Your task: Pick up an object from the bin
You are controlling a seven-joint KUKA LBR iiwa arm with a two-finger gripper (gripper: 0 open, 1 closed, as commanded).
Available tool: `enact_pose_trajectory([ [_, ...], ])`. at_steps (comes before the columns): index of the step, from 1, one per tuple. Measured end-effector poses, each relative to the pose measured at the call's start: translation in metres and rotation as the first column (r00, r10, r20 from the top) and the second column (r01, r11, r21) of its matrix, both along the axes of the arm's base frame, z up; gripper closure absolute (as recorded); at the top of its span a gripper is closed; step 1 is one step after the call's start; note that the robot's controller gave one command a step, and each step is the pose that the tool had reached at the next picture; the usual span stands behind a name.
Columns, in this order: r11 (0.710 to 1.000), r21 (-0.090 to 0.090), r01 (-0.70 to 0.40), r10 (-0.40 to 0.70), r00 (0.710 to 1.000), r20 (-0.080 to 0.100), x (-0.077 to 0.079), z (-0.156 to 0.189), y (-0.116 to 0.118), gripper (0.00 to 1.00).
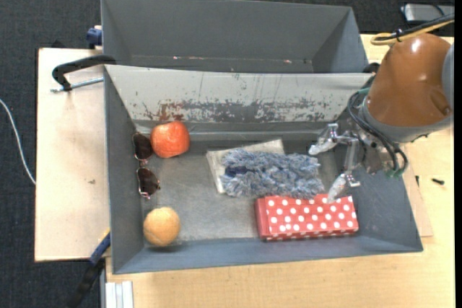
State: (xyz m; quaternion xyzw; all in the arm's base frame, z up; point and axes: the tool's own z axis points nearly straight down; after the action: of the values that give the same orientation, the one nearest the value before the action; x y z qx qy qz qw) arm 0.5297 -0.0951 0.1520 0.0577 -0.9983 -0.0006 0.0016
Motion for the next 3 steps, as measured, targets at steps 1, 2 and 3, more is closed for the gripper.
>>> enact_pose_trajectory([
  [1, 0.992, -0.001, -0.126, 0.126, 0.992, 0.008, -0.016, 0.004, 0.024, 0.00],
  [2, 1.000, -0.011, 0.027, -0.027, 0.999, 0.020, 0.028, -0.067, 0.099, 1.00],
  [3, 1.000, -0.011, 0.027, -0.027, 0.999, 0.020, 0.028, -0.067, 0.099, 1.00],
])
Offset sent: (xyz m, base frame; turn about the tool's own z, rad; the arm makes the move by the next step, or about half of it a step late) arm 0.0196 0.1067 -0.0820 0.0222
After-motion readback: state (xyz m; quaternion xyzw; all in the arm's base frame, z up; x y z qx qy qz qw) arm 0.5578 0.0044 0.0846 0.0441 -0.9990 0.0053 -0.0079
